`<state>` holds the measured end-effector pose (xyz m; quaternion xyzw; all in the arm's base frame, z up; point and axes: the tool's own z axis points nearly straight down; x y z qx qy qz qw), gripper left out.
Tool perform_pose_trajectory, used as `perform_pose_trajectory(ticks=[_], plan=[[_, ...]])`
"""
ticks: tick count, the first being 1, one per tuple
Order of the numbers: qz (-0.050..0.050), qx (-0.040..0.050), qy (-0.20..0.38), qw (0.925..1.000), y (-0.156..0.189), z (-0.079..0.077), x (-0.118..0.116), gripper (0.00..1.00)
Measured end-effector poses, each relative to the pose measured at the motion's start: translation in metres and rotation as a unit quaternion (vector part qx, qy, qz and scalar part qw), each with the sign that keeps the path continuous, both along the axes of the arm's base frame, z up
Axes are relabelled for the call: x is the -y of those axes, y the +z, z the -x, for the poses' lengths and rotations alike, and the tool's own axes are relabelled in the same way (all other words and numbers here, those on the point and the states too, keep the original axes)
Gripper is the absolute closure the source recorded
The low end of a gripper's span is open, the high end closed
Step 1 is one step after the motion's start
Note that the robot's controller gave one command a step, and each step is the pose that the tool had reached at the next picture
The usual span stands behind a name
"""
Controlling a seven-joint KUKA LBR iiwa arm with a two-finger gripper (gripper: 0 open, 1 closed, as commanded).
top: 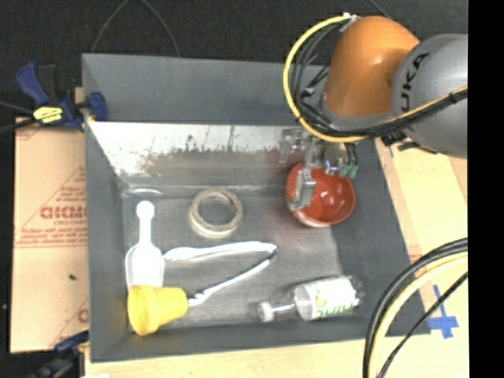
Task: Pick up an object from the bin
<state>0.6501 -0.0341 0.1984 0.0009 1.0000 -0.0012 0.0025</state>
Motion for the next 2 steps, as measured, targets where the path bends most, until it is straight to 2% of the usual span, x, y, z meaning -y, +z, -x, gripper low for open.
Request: perform_pose_trajectory(ticks=[1, 2], plan=[[0.0, 0.0, 0.0, 1.0, 0.0, 0.0, 0.0, 0.0], [0.0, 0.001, -0.028, 0.9996, -0.019, 0.011, 0.023, 0.0]])
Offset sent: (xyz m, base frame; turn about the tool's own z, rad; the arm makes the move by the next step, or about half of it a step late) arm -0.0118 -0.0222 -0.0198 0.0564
